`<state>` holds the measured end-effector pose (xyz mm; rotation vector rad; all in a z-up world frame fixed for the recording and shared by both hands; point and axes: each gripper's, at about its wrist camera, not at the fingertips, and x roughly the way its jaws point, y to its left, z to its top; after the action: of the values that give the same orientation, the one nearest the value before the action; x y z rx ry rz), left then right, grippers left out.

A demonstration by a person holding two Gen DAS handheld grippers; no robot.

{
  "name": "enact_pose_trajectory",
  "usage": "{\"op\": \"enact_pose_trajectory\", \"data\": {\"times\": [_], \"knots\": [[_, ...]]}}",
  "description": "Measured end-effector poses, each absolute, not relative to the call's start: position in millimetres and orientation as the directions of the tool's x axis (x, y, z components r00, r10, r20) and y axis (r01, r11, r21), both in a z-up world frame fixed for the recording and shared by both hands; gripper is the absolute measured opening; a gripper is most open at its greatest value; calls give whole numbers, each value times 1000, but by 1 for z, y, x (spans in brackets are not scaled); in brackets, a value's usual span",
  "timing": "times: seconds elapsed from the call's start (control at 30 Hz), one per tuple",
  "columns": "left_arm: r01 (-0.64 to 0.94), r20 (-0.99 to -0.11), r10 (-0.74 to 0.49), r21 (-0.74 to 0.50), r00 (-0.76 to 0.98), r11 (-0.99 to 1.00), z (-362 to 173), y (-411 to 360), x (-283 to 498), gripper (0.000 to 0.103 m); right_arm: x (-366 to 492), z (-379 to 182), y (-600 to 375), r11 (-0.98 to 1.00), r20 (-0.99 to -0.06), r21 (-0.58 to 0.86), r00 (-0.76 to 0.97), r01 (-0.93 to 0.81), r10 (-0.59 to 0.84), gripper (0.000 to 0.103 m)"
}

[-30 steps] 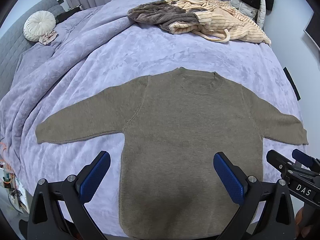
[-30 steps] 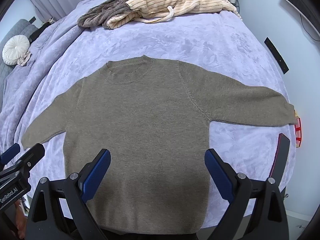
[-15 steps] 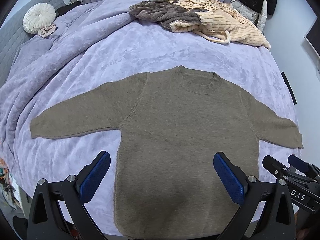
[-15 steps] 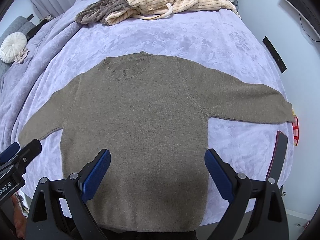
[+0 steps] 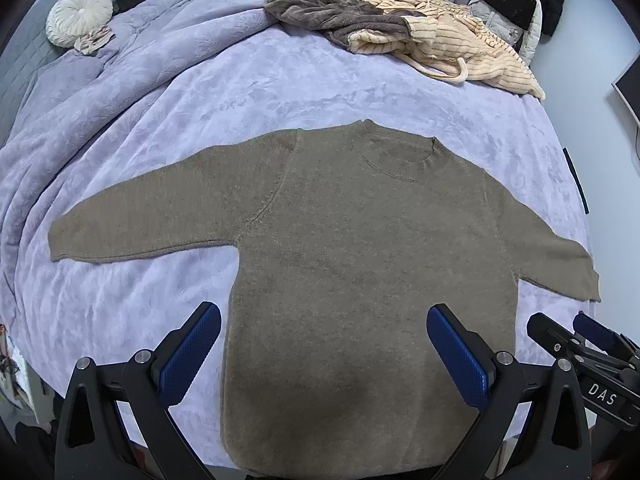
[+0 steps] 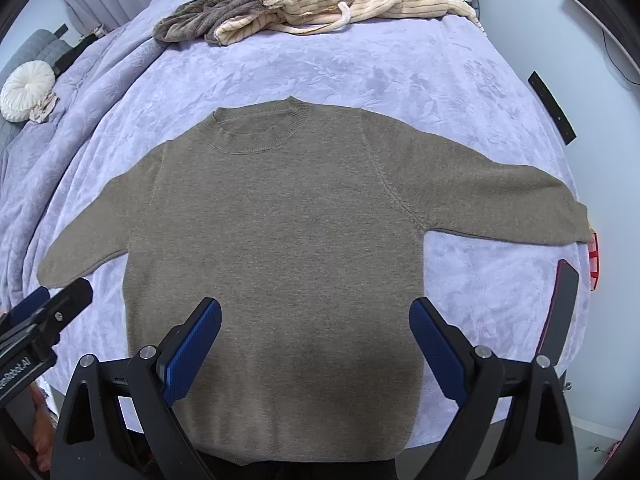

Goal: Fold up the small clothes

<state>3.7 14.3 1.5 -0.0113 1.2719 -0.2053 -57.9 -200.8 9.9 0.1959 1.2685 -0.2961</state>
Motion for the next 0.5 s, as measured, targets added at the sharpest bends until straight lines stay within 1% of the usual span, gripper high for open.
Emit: {"op": "enact_pose_trajectory", "data": {"times": [0.17,0.33,0.5], "knots": [[112,-957,-169,-147,234,983,-23,36,7,103,-55,-3,-191,950,-963,40,266,310,-46,96],[-3,-964,-175,-179,199,984,-63,89,18,103,-50,-31,-160,965,-973,78,231,251,18,96],[-124,-962,-156,-186,223,975,-104,159,38,103,-44,-62,-116,986,-980,76,196,148,46,96]]}}
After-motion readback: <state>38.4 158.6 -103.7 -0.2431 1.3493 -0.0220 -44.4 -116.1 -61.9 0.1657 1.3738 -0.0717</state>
